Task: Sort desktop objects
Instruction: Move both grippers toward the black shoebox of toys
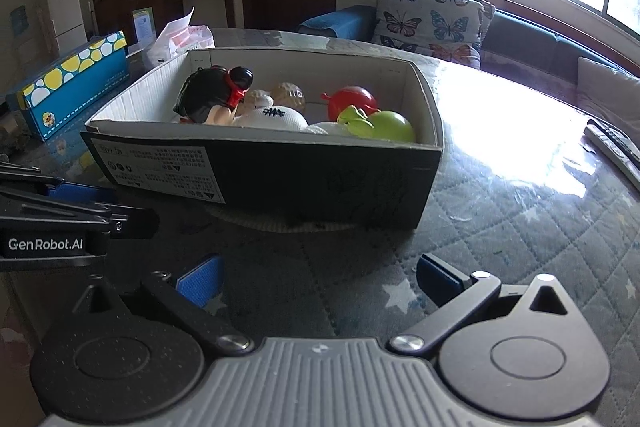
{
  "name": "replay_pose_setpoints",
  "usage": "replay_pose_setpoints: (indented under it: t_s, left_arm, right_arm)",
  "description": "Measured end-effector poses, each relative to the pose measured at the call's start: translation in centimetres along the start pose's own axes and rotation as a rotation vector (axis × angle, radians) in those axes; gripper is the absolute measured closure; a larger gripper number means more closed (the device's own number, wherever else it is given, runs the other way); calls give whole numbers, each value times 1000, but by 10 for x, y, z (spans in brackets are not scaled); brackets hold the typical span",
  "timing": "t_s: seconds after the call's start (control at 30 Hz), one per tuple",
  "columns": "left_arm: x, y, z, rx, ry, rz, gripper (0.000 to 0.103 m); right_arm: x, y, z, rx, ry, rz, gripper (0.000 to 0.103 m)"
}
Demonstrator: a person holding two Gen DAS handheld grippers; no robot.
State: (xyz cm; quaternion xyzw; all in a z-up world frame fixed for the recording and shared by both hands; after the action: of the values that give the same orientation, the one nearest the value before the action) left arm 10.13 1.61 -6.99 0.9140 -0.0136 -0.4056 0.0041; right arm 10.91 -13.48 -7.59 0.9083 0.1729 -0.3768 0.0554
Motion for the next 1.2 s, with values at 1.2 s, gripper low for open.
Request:
replay_pose_setpoints:
  t_s: [1.2]
  left_arm:
    - [11,-1,-25,-1,-45,-3,62]
  right_arm:
    - [8,6,-30,-30,15,-35,0]
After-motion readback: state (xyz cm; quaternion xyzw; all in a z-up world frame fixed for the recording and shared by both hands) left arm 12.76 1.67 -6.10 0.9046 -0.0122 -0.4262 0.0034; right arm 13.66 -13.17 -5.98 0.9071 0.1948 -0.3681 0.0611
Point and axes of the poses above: each gripper's, at about its wrist camera, not at the fingertips, and x roughly the way its jaws point, y to its right, z to its underside, the point moved 10 cm from there along x, roughly the way its jaws point, and after that the axes turned 2 degrees about x, right-handed, at the moved point
